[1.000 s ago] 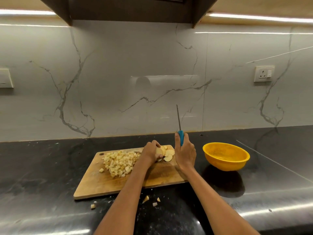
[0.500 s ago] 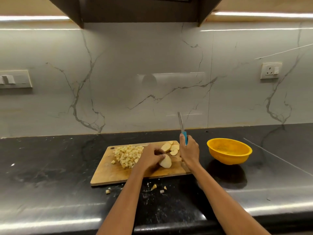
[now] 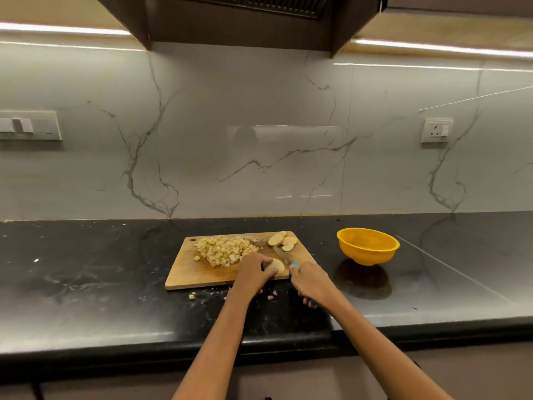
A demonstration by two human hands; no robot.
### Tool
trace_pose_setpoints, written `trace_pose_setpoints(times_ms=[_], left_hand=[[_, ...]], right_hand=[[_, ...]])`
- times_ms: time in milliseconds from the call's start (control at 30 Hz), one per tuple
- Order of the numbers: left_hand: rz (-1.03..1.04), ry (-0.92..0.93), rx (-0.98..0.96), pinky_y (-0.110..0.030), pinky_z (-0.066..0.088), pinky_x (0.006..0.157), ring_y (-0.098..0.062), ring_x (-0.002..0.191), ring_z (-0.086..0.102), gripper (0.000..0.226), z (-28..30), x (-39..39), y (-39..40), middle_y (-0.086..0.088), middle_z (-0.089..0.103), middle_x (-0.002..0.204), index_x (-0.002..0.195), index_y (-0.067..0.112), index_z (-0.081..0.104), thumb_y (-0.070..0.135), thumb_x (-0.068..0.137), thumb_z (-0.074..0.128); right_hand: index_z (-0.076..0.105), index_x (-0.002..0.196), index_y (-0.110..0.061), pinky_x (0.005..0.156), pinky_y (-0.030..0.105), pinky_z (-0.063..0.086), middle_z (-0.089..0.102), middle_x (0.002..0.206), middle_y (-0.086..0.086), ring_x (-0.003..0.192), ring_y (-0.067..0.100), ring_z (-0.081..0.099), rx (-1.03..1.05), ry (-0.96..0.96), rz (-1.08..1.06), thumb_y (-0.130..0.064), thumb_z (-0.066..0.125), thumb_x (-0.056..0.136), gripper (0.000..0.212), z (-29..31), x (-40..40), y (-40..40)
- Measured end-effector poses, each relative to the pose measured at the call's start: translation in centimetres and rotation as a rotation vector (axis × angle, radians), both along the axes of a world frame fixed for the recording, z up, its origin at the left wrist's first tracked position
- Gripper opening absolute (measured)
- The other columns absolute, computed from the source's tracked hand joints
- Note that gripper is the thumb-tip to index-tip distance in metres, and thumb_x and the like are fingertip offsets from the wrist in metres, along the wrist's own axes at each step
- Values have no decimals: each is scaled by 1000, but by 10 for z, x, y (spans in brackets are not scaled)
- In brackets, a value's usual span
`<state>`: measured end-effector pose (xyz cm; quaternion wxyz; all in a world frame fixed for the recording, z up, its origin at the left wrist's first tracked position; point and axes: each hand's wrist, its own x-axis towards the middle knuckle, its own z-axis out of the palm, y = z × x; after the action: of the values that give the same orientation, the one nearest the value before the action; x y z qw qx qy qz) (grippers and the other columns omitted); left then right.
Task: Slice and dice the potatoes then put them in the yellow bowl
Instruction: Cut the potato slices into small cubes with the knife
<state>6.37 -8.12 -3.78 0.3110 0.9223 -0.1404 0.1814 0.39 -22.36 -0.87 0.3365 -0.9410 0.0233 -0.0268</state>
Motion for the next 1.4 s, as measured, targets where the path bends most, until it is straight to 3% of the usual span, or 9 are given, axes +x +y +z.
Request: trace_pose_setpoints(times_ms=[200, 333, 433, 600, 733, 900, 1100, 1333, 1400], left_hand=[[5, 12, -50, -24, 40, 92, -16, 109, 58, 38, -3, -6, -1, -5, 65, 120, 118, 9, 64, 26, 84, 67], [9, -1, -73, -24, 42, 91, -17, 108, 59, 38, -3, -3, -1, -7, 65, 118, 116, 7, 65, 25, 83, 69], [14, -20, -70, -23, 41, 86, -17, 104, 61, 36, -5, 0, -2, -6, 67, 114, 114, 8, 67, 25, 83, 69], [-8, -9, -78, -31, 45, 74, -18, 83, 63, 21, -2, 2, -2, -8, 72, 92, 92, 7, 75, 24, 81, 70], [0, -14, -69, -23, 38, 68, -19, 83, 62, 22, -4, -1, -1, -9, 71, 91, 95, 8, 74, 24, 82, 69], [26, -44, -52, -28, 44, 80, -17, 91, 62, 26, -5, -5, -4, -6, 71, 100, 105, 9, 72, 25, 84, 67], [72, -42, -107, -27, 40, 93, -18, 108, 56, 32, -7, -9, -4, -6, 65, 115, 116, 9, 65, 23, 87, 65], [69, -35, -137, -25, 38, 96, -15, 111, 56, 26, -8, -10, -4, -5, 65, 118, 113, 10, 67, 18, 88, 62], [60, -39, -138, -25, 39, 96, -16, 110, 57, 27, -7, -9, -2, -5, 65, 117, 113, 9, 67, 18, 88, 63]], right_hand=[[52, 89, -7, 50, 25, 48, 54, 66, 5, 54, 17, 57, -160, 16, -50, -30, 31, 102, 34, 3, -18, 10], [60, 110, -2, 79, 33, 53, 63, 92, 10, 95, 26, 66, -187, 28, -75, -26, 36, 100, 36, 1, -18, 13], [59, 115, -1, 85, 33, 50, 66, 111, 15, 103, 29, 64, -260, 36, -69, -21, 38, 99, 33, 2, -16, 19], [61, 115, -3, 73, 30, 44, 64, 115, 13, 104, 29, 62, -326, 48, -41, -16, 41, 96, 30, 10, -8, 33], [58, 120, -2, 82, 31, 45, 61, 123, 14, 112, 28, 58, -386, 55, -26, -16, 40, 98, 32, 10, -16, 35], [56, 122, -3, 89, 33, 45, 59, 125, 12, 116, 28, 56, -407, 20, -28, -21, 41, 100, 32, 6, -46, 27], [56, 122, -4, 90, 34, 48, 60, 123, 11, 112, 26, 58, -460, -5, -35, -22, 41, 100, 32, 3, -78, 15], [57, 119, -3, 86, 32, 48, 63, 117, 12, 108, 25, 60, -201, -49, -112, -31, 37, 102, 39, 5, -61, 15], [58, 115, -1, 78, 31, 51, 66, 111, 15, 103, 27, 63, -187, -23, -84, -26, 39, 100, 35, 6, -49, 22]])
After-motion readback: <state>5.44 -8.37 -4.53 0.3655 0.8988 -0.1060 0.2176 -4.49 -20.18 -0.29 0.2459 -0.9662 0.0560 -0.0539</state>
